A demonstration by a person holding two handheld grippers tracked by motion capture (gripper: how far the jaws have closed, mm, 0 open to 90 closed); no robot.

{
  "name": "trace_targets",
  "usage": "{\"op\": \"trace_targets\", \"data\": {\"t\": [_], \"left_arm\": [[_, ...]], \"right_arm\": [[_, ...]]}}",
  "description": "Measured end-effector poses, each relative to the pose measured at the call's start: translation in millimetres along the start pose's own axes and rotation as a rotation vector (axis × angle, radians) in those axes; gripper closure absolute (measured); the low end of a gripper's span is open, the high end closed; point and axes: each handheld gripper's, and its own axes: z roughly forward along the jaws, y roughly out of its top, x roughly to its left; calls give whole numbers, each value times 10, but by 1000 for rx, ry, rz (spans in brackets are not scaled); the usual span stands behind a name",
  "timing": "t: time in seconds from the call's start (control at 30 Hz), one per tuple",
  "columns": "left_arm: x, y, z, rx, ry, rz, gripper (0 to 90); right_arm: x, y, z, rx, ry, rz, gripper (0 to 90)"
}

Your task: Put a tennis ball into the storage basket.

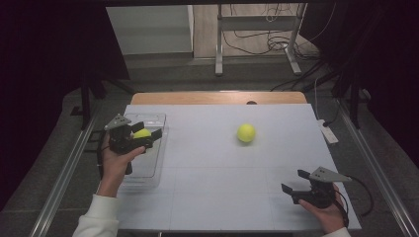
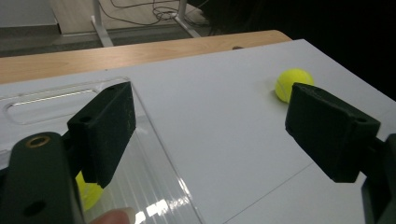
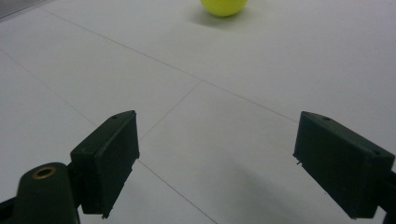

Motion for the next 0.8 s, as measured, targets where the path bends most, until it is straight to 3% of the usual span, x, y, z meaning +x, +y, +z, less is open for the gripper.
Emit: {"op": "trace_targets", "data": {"t": [0.3,0.8], "left_arm": [[-182,6,90,22,-25,36,156],[-324,-2,138,15,-36,73,160]], "right_arm": [[-9,4,-28,-10,-6,-5,142],[-3,6,-17,-3,-9,-5,144]]}}
